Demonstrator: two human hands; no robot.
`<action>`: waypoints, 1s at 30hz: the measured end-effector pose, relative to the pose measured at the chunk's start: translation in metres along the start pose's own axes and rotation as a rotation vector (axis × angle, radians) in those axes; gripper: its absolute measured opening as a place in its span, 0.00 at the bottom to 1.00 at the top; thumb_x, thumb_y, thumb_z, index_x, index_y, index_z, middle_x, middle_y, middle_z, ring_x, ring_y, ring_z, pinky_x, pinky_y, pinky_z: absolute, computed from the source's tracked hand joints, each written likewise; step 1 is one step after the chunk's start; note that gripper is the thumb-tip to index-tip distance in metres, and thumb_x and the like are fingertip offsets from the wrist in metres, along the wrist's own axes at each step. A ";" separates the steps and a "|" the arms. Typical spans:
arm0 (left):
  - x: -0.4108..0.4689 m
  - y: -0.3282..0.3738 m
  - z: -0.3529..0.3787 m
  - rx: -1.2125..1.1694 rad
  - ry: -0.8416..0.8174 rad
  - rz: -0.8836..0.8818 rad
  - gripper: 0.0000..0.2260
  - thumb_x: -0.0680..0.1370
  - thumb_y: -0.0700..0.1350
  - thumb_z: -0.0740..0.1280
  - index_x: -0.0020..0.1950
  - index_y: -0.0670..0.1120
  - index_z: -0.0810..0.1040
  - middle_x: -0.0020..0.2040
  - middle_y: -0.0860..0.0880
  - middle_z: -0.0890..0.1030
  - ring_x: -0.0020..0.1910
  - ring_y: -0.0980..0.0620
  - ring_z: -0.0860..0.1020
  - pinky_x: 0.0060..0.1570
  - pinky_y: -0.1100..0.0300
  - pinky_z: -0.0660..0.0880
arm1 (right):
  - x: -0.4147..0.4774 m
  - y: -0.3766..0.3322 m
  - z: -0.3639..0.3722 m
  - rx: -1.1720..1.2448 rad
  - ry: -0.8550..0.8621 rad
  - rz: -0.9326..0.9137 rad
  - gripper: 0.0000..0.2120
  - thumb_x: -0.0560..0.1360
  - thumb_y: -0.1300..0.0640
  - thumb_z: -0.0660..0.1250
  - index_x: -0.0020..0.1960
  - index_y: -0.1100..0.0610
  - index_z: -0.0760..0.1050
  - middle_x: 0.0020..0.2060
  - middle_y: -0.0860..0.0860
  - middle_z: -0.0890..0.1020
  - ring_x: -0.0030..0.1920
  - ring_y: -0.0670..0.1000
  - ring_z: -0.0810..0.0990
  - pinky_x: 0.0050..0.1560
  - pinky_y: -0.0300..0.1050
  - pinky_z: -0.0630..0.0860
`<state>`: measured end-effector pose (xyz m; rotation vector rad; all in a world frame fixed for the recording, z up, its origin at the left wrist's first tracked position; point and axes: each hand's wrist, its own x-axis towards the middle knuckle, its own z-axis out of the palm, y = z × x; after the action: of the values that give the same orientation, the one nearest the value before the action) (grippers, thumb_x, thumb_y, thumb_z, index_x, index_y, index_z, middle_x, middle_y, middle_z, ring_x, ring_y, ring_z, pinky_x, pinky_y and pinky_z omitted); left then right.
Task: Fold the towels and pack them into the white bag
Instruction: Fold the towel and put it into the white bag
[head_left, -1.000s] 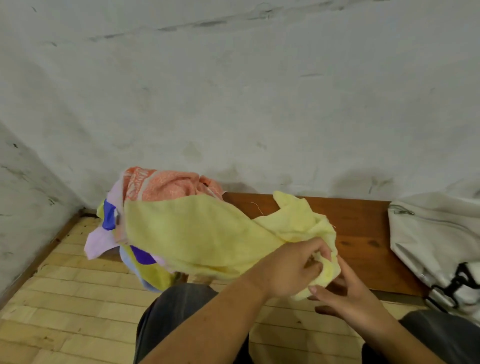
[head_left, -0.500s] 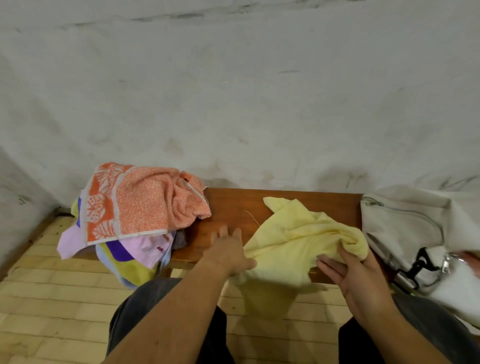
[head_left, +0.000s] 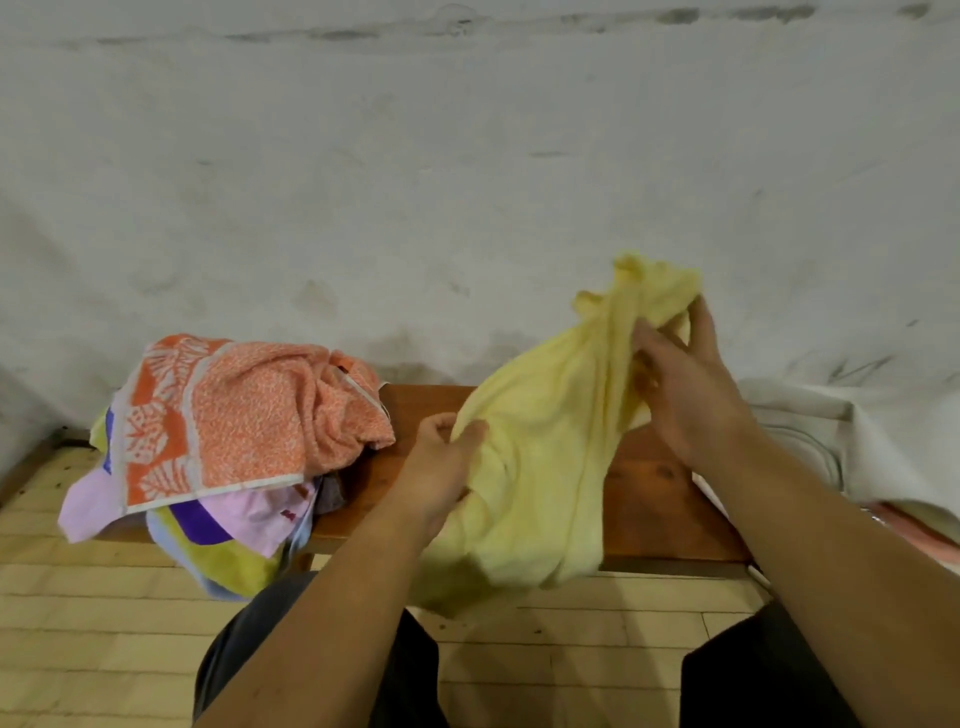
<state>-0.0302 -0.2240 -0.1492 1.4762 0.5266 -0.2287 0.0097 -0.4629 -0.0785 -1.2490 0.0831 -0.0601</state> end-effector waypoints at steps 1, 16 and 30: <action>0.002 -0.002 0.001 0.089 0.019 -0.040 0.23 0.78 0.58 0.69 0.68 0.49 0.70 0.60 0.47 0.81 0.57 0.44 0.81 0.60 0.44 0.78 | 0.003 0.007 -0.005 -0.258 0.027 0.021 0.35 0.77 0.51 0.72 0.78 0.42 0.59 0.67 0.45 0.78 0.65 0.48 0.79 0.62 0.50 0.77; -0.003 -0.028 0.024 0.791 -0.310 0.116 0.11 0.80 0.46 0.66 0.62 0.53 0.78 0.56 0.55 0.82 0.54 0.55 0.80 0.52 0.59 0.77 | -0.080 0.123 -0.009 -1.340 -0.235 0.177 0.26 0.74 0.40 0.70 0.67 0.50 0.71 0.56 0.46 0.74 0.57 0.47 0.75 0.59 0.44 0.76; 0.027 0.001 -0.012 -0.007 0.210 0.130 0.10 0.80 0.51 0.63 0.59 0.50 0.79 0.50 0.44 0.83 0.49 0.43 0.82 0.54 0.43 0.79 | -0.016 0.073 -0.017 -0.424 0.482 0.303 0.10 0.83 0.55 0.56 0.55 0.56 0.75 0.46 0.55 0.80 0.46 0.56 0.76 0.53 0.50 0.74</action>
<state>-0.0089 -0.2078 -0.1606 1.5301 0.5958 0.0309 -0.0080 -0.4540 -0.1528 -1.6101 0.7316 -0.0825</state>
